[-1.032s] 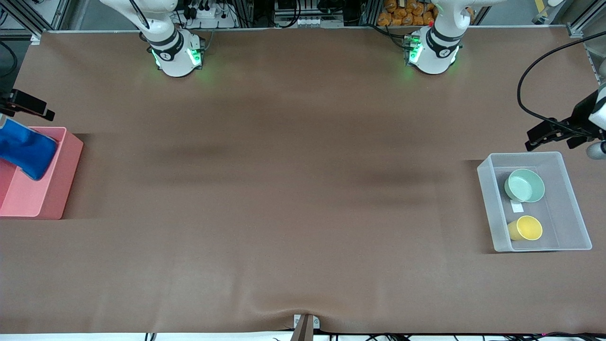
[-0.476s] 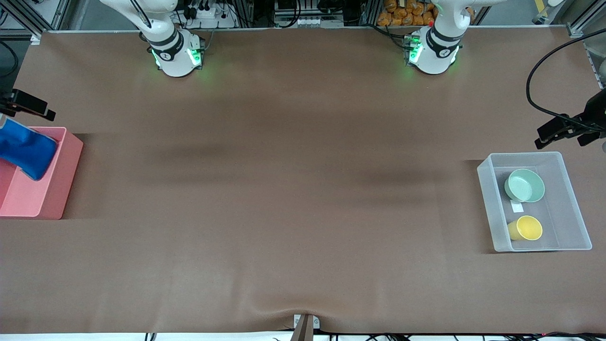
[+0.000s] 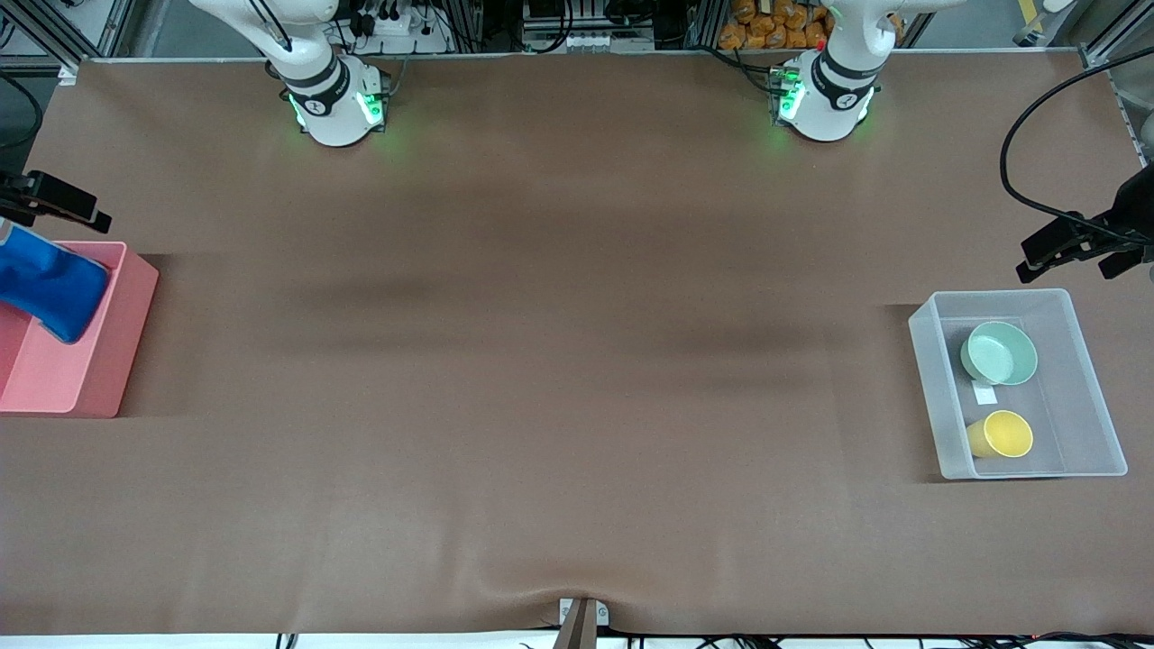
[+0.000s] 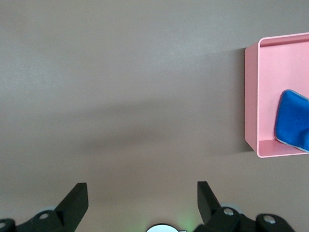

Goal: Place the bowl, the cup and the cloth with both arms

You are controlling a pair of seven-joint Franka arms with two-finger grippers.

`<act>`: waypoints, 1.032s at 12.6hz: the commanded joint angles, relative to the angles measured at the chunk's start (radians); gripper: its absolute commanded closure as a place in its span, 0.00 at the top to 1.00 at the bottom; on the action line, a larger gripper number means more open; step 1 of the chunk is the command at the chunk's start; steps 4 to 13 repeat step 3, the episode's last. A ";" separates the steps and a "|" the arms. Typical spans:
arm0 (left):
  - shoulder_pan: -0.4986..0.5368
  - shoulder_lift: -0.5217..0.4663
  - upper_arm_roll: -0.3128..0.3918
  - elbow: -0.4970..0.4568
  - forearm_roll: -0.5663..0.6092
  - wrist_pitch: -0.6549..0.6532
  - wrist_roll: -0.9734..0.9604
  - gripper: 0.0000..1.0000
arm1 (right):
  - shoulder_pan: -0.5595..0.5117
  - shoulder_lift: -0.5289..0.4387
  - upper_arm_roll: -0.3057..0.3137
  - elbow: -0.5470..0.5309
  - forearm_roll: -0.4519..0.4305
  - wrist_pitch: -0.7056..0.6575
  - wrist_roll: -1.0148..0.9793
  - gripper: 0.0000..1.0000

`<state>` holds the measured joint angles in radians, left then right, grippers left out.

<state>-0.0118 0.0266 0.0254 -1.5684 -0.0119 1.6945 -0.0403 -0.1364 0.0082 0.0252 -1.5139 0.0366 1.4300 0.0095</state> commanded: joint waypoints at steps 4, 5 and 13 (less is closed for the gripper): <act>-0.008 0.001 0.013 0.018 -0.017 -0.021 -0.001 1.00 | 0.018 -0.027 -0.001 -0.020 -0.011 0.013 -0.003 1.00; -0.008 0.001 0.013 0.018 -0.017 -0.021 -0.001 1.00 | 0.018 -0.027 -0.001 -0.020 -0.011 0.013 -0.003 1.00; -0.008 0.001 0.013 0.018 -0.017 -0.021 -0.001 1.00 | 0.018 -0.027 -0.001 -0.020 -0.011 0.013 -0.003 1.00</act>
